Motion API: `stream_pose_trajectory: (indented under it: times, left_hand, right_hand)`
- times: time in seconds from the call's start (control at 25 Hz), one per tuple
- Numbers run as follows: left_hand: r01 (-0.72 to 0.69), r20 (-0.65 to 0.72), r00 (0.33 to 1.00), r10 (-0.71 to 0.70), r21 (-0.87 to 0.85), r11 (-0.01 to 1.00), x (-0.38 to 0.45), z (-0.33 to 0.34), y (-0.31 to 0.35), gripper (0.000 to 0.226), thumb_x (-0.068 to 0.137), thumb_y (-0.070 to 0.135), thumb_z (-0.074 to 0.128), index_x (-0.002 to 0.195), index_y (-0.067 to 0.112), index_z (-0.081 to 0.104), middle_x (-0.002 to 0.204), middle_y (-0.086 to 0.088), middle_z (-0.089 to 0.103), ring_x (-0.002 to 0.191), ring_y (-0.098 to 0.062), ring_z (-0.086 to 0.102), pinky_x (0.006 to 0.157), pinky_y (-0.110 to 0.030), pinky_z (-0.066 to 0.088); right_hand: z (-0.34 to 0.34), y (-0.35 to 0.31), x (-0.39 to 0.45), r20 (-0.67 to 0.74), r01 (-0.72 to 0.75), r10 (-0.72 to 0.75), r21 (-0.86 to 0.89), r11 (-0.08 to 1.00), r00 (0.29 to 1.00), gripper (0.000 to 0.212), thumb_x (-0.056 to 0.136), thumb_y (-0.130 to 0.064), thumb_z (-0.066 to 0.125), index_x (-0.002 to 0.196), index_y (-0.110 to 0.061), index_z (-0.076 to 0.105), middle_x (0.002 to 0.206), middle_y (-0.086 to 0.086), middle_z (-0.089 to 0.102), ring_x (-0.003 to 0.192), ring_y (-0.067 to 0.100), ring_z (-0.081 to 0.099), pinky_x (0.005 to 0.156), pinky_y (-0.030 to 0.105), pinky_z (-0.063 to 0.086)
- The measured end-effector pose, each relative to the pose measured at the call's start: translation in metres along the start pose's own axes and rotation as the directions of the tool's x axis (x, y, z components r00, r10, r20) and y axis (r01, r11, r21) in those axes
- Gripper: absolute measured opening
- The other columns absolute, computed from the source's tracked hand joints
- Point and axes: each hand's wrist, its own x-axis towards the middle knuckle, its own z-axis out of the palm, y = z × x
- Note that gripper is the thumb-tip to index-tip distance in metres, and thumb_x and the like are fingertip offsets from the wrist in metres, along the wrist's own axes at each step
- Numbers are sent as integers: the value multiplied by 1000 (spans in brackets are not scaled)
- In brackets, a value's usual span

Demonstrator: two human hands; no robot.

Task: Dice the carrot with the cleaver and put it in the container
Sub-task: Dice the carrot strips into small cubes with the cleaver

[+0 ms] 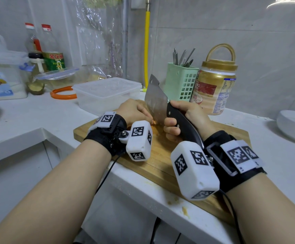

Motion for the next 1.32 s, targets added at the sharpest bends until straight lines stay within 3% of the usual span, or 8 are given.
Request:
stream_pose_trajectory:
  times: [0.56,0.76,1.04,1.16,1.32]
  left_hand:
    - [-23,18,1000,24,-6,1000,-6,-1,6,16,70,9,83,63,22,76,73,7,71,86,-13,66,92,-38,53]
    - [13,7,1000,-13,-1,1000,-5,-1,5,20,69,8,83,59,25,76,75,2,73,94,-20,68,95,-42,52]
    - [38,24,999,-36,-72,997,-1,1,1,10,55,17,83,61,22,77,79,-6,75,93,-22,70,93,-45,54]
    - [44,10,999,-44,-59,997,-2,0,1,12,61,14,88,63,16,76,77,-6,74,85,-19,70,85,-35,56]
    - [20,1,1000,-20,-17,1000,-5,-1,6,13,67,11,86,65,19,76,79,-5,74,83,-15,66,83,-32,53]
  right_hand:
    - [1,0,1,-35,7,-9,-74,997,999,25,98,-34,39,87,-11,39,47,4,40,32,17,35,45,23,25]
    - [2,-6,5,-61,-35,29,-93,995,998,25,99,-33,38,88,-11,42,47,4,40,32,17,35,41,17,28]
    - [3,-6,13,-68,-46,40,-98,994,997,22,99,-32,40,96,-10,42,48,5,41,32,16,35,37,14,32]
    - [0,-1,14,-37,-25,23,-58,998,999,22,99,-32,40,103,-10,38,49,4,41,33,16,35,37,16,31]
    - [-4,1,11,-28,-18,16,-58,998,999,23,98,-35,40,99,-12,36,48,2,41,33,16,37,41,18,28]
